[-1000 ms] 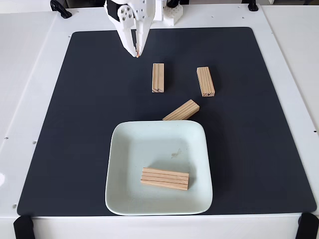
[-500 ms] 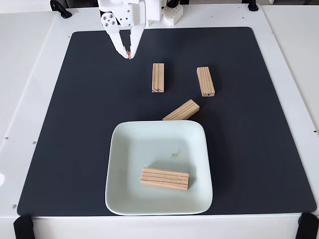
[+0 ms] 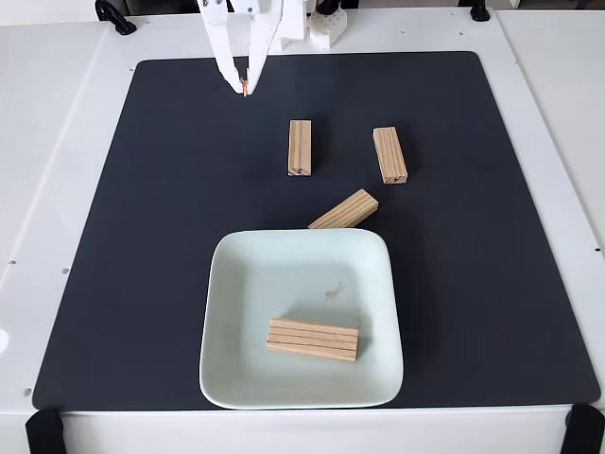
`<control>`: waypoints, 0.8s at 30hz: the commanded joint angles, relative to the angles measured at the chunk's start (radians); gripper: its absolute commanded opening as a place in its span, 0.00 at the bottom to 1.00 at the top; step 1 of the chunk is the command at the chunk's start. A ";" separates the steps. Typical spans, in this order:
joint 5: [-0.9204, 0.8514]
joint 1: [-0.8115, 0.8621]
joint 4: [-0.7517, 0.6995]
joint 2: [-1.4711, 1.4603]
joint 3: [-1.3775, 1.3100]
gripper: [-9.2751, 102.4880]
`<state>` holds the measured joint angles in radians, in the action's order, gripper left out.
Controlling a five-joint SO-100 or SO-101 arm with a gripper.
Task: Pick up the wooden block and place them on the plate.
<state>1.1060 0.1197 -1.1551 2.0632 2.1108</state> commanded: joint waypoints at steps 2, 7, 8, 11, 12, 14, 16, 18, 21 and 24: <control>0.008 -0.049 0.026 -0.112 -0.052 0.08; 0.103 -0.127 0.028 -0.216 -0.120 0.08; 0.123 -0.144 0.028 -0.235 -0.132 0.08; 0.143 -0.199 0.028 -0.276 -0.160 0.08; 0.143 -0.213 0.029 -0.287 -0.161 0.08; 0.143 -0.233 0.057 -0.305 -0.155 0.08; 0.144 -0.239 0.094 -0.316 -0.144 0.08; 0.144 -0.239 0.115 -0.319 -0.144 0.08; 0.183 -0.255 0.127 -0.316 -0.149 0.08; 0.192 -0.272 0.120 -0.308 -0.144 0.08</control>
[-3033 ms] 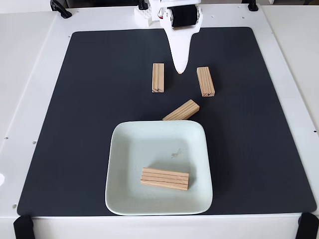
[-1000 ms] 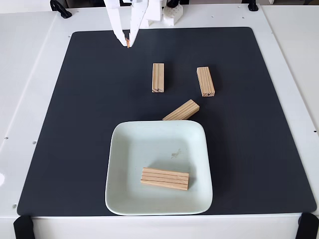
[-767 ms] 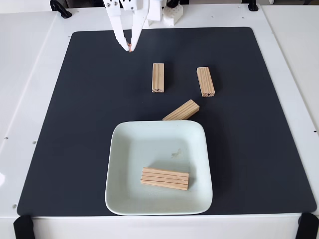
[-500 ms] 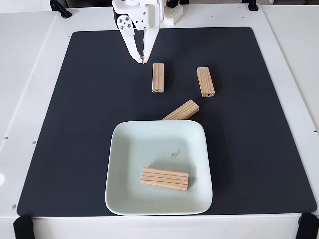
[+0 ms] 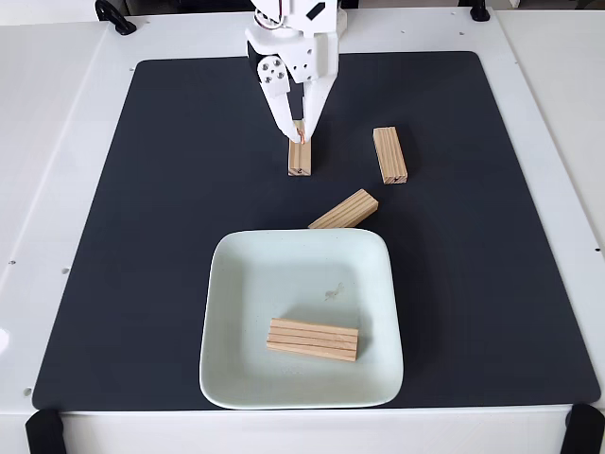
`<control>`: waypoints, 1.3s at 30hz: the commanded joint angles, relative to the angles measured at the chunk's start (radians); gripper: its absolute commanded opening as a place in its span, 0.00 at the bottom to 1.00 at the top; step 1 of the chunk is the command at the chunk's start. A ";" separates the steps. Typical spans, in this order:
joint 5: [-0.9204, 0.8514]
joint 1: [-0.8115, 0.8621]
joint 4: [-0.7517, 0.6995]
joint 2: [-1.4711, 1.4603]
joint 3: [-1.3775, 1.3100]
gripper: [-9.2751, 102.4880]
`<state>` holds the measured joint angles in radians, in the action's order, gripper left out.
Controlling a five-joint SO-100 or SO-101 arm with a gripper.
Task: Pick up the wooden block and place them on the plate.
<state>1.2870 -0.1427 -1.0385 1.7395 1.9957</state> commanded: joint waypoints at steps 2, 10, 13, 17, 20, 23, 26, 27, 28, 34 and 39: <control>0.011 -0.031 0.002 0.018 -0.028 0.09; 0.009 -0.060 0.000 0.035 -0.028 0.34; 0.020 -0.064 -0.032 0.080 -0.012 0.38; 0.023 -0.071 -0.034 0.104 0.031 0.38; 0.025 -0.064 -0.034 0.106 0.055 0.38; 0.025 -0.061 -0.034 0.104 0.055 0.38; 0.025 -0.061 -0.034 0.101 0.055 0.38; 0.025 -0.061 -0.034 0.095 0.057 0.38; 0.025 -0.060 -0.034 0.086 0.057 0.38; 0.025 -0.058 -0.061 0.032 0.055 0.37; 0.025 -0.058 -0.061 0.020 0.057 0.35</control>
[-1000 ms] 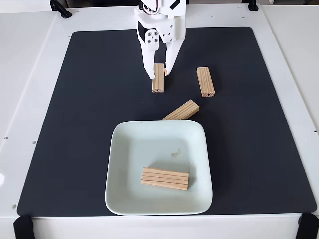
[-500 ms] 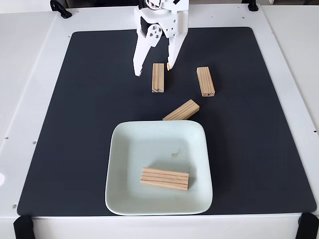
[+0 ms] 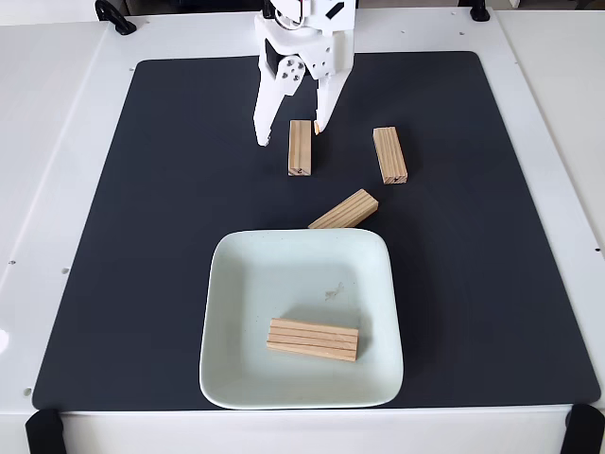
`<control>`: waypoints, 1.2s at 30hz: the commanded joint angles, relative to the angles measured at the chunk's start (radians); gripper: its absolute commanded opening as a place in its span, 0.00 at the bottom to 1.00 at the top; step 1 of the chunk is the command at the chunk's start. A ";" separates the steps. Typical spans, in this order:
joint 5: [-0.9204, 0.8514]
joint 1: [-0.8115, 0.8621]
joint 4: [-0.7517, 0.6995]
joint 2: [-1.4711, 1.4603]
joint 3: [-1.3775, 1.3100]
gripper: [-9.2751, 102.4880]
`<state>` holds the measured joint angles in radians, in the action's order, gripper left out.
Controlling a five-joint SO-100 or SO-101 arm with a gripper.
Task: Pick up the wooden block and place them on the plate.
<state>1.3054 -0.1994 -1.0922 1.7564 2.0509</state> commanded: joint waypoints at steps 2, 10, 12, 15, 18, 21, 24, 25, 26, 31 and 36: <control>0.000 -0.002 -0.008 0.002 0.003 0.35; 0.000 0.014 0.006 0.002 0.064 0.35; -0.003 0.015 0.006 0.000 0.066 0.36; 0.003 0.015 0.006 0.000 0.064 0.36; 0.006 0.015 0.009 0.000 0.060 0.36; 0.008 0.015 0.048 -0.002 0.067 0.36; 0.008 0.015 0.058 -0.003 0.064 0.36; 0.008 0.015 0.064 -0.011 0.064 0.36; 0.008 0.015 0.069 -0.023 0.060 0.36; 0.008 0.014 0.069 -0.074 0.049 0.36; 0.008 0.014 0.074 -0.094 0.048 0.36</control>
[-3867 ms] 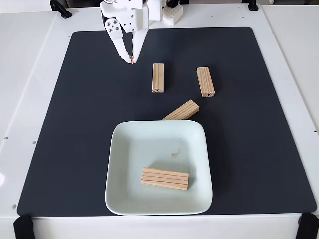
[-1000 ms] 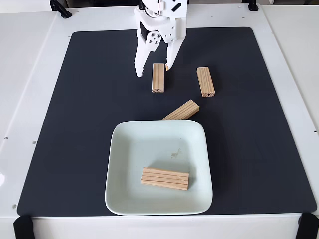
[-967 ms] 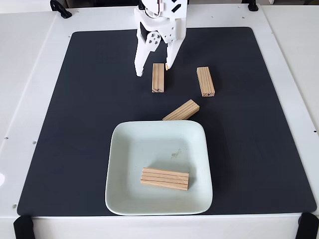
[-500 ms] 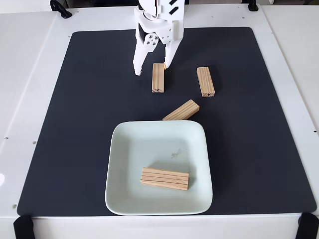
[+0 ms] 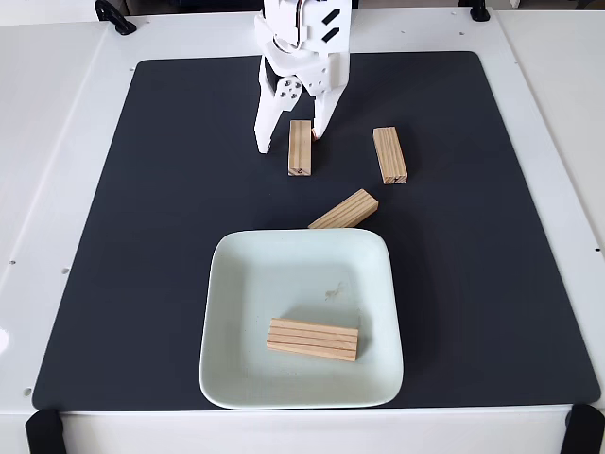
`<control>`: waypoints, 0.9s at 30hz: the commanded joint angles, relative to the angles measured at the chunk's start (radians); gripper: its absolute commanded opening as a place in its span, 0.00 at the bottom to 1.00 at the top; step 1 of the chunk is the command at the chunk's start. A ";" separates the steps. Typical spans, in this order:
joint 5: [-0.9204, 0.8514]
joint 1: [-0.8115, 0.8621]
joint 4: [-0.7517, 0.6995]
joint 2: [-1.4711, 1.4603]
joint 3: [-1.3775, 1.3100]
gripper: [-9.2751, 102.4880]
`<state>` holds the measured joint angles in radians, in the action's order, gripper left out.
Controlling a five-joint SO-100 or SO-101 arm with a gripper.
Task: Pick up the wooden block and place them on the plate.
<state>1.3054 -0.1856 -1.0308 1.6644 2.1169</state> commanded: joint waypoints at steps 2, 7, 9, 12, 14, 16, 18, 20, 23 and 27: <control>0.008 0.002 0.035 -0.003 -0.018 0.36; 0.008 0.009 0.077 -0.003 -0.018 0.36; 0.008 0.011 0.081 -0.003 -0.018 0.36; 0.008 0.011 0.081 -0.003 -0.018 0.35; 0.008 0.011 0.081 -0.003 -0.018 0.35; 0.008 0.011 0.080 -0.003 -0.017 0.35; 0.008 0.011 0.080 -0.003 -0.014 0.33; 0.009 0.011 0.080 -0.003 -0.008 0.27; 0.009 0.011 0.080 -0.003 0.000 0.13; 0.009 0.011 0.080 -0.005 0.000 0.08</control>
<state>1.3146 -0.1657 -0.9603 1.6613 2.1184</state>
